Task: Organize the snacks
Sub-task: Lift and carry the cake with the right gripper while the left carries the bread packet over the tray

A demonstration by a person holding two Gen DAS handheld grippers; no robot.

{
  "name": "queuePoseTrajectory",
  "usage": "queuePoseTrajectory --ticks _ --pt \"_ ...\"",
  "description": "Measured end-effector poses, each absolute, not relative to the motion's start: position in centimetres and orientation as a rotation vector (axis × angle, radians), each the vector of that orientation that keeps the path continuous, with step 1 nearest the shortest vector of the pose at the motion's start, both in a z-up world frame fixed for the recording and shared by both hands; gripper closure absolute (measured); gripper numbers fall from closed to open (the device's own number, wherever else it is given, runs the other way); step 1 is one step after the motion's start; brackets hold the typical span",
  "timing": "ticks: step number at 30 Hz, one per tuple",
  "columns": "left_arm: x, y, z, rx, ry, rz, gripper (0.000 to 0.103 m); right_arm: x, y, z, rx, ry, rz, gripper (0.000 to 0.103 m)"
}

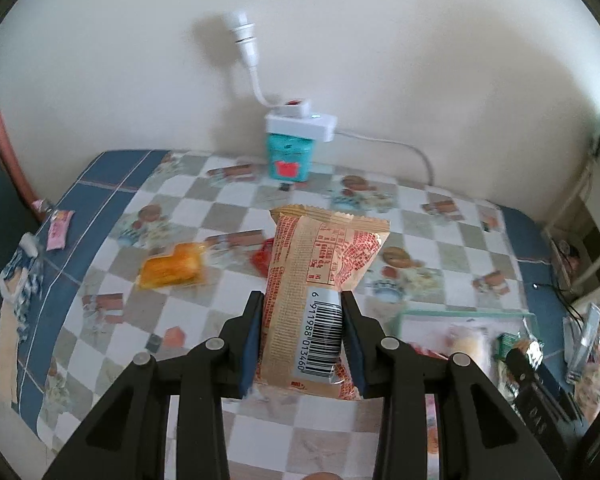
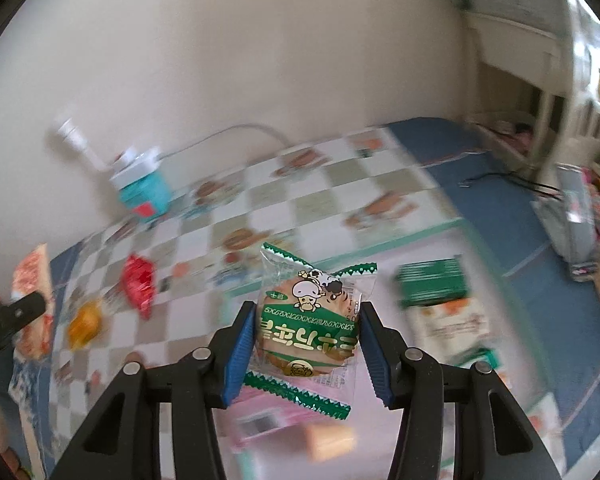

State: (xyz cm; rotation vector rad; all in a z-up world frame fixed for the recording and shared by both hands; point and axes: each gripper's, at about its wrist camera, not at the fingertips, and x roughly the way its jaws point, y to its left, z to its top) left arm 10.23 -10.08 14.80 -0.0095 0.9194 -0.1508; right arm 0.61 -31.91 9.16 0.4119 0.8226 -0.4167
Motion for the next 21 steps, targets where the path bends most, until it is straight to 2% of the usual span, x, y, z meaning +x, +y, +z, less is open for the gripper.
queuePoseTrajectory --ticks 12,21 --pt "6.6 -18.2 15.7 0.101 0.909 -0.334 0.064 -3.9 -39.5 9.2 0.527 0.812 -0.607 0.050" --pt "3.9 -25.5 11.6 0.176 1.049 -0.541 0.064 -4.4 -41.6 6.3 0.570 0.906 -0.640 0.050"
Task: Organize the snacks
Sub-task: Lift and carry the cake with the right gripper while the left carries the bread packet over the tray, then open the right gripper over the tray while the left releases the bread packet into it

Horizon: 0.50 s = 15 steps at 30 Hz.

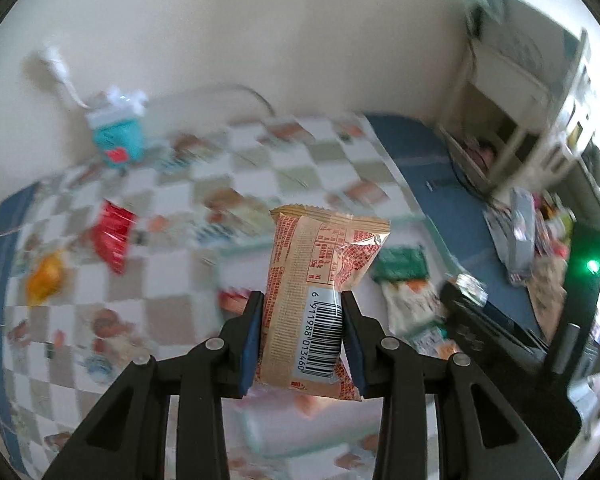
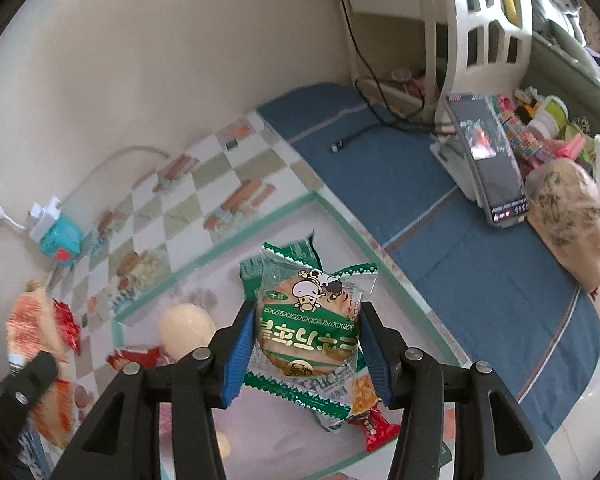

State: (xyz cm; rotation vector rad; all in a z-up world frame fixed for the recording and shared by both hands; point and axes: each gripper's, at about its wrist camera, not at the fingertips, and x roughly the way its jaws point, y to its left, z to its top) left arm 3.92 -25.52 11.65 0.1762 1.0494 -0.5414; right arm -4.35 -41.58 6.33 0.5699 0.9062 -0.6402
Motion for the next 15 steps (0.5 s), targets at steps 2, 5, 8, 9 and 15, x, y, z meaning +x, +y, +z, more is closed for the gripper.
queuePoseTrajectory --ticks 2,5,8,9,15 --pt "3.3 -26.7 10.7 0.195 1.075 -0.569 0.064 -4.2 -41.6 5.6 0.575 0.930 -0.635 0.050" --pt "2.6 -27.7 10.0 0.219 1.094 -0.585 0.064 -4.1 -41.7 4.8 0.587 0.953 -0.631 0.049" --pt "2.7 -28.1 9.5 0.232 1.099 -0.576 0.064 -4.1 -41.9 4.2 0.591 0.969 -0.637 0.049" --pt "2.8 -28.0 9.3 0.228 1.106 -0.574 0.064 -4.1 -41.9 4.1 0.596 0.972 -0.635 0.049" --pt "3.4 -27.8 8.4 0.221 1.133 -0.556 0.064 -3.8 -41.9 3.4 0.604 0.999 -0.627 0.049"
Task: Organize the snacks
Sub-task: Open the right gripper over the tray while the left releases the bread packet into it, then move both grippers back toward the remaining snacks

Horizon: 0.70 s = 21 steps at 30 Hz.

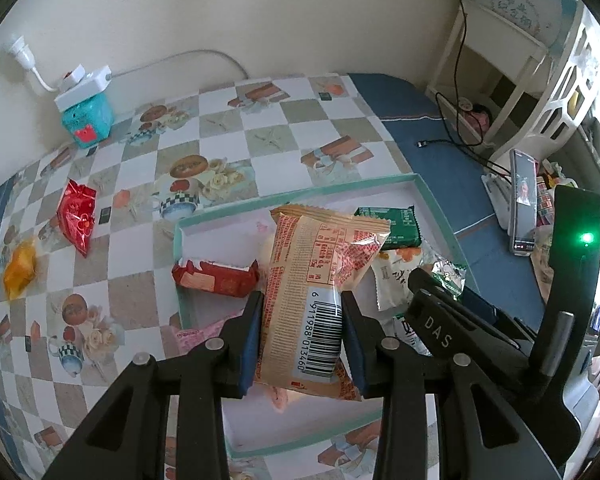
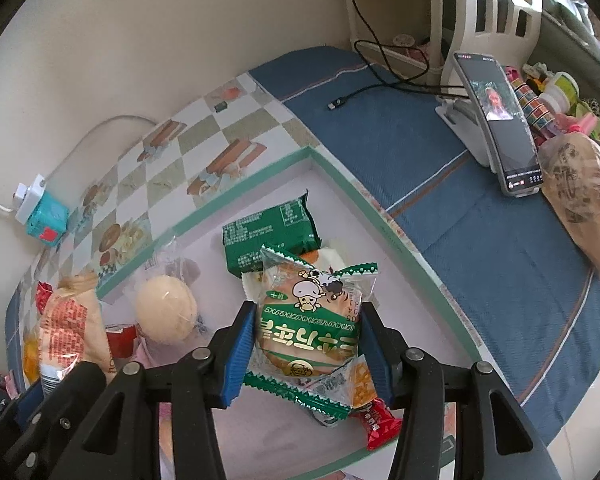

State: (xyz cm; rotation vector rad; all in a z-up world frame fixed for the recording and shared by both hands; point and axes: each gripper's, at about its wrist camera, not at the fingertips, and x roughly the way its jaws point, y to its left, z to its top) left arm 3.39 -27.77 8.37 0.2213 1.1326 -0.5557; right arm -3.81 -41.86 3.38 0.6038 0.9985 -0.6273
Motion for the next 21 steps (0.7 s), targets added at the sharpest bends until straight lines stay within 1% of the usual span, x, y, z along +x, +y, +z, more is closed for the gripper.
queuePoseTrajectory --ticks 7,8,12,13,14,15,18,20,21 --pt "3.4 -28.0 8.0 0.234 1.137 -0.559 0.063 -3.7 -41.9 2.5 0.625 1.033 -0.625 0.048" --pt "3.4 -27.9 8.1 0.233 1.137 -0.562 0.062 -3.7 -42.0 2.5 0.625 1.033 -0.625 0.048" --pt "3.7 -27.6 8.3 0.224 1.134 -0.551 0.051 -3.6 -42.0 2.5 0.624 1.036 -0.627 0.047" --pt "3.8 -27.4 8.4 0.218 1.132 -0.547 0.049 -3.6 -41.9 2.6 0.622 1.034 -0.626 0.045" --pt "3.9 -27.2 8.5 0.215 1.130 -0.542 0.049 -3.6 -41.9 2.6 0.623 1.031 -0.623 0.040" --pt "4.1 -26.9 8.7 0.210 1.126 -0.530 0.047 -3.6 -41.9 2.7 0.623 1.027 -0.622 0.038" --pt "4.7 -26.0 8.8 0.189 1.127 -0.500 0.043 -3.4 -41.7 2.8 0.616 1.028 -0.617 0.033" --pt "5.2 -25.3 8.8 0.171 1.129 -0.479 0.040 -3.3 -41.7 2.7 0.613 1.035 -0.618 0.024" --pt "5.6 -24.8 8.8 0.159 1.130 -0.464 0.036 -3.2 -41.6 2.6 0.613 1.037 -0.620 0.022"
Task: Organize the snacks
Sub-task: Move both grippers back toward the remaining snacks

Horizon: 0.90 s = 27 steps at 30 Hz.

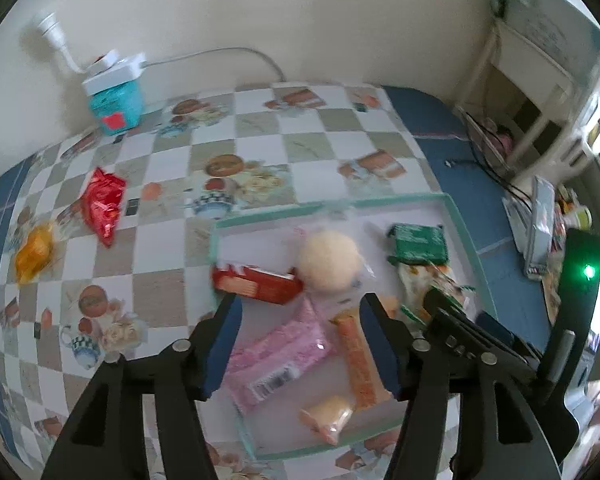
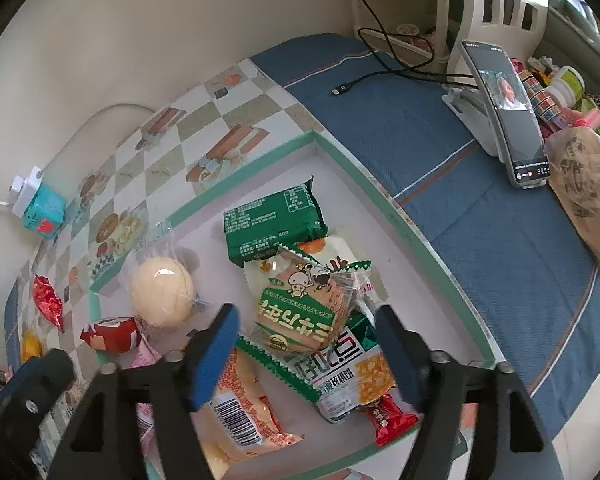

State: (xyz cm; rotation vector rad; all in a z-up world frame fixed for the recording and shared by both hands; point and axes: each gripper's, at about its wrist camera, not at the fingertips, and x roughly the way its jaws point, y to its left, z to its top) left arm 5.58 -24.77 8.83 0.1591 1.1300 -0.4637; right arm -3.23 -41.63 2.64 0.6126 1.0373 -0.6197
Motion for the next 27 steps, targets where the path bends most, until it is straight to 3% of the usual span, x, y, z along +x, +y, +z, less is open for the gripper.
queuePoseTrajectory --ticks 3,5,7,27 --pt "6.9 -23.0 8.7 0.115 1.135 -0.389 0.017 -3.1 -41.4 2.7 0.601 1.036 -0.622 0.012" --pt "7.7 -21.5 8.4 0.090 1.133 -0.323 0.015 -2.9 -41.2 2.9 0.590 1.030 -0.618 0.000" --pt "8.6 -19.8 8.1 0.073 1.131 -0.246 0.011 -2.5 -40.7 3.3 0.574 1.021 -0.606 0.000" --pt "12.7 2.8 7.2 -0.211 1.111 0.319 0.011 3.7 -28.4 5.7 0.398 1.020 -0.332 0.000"
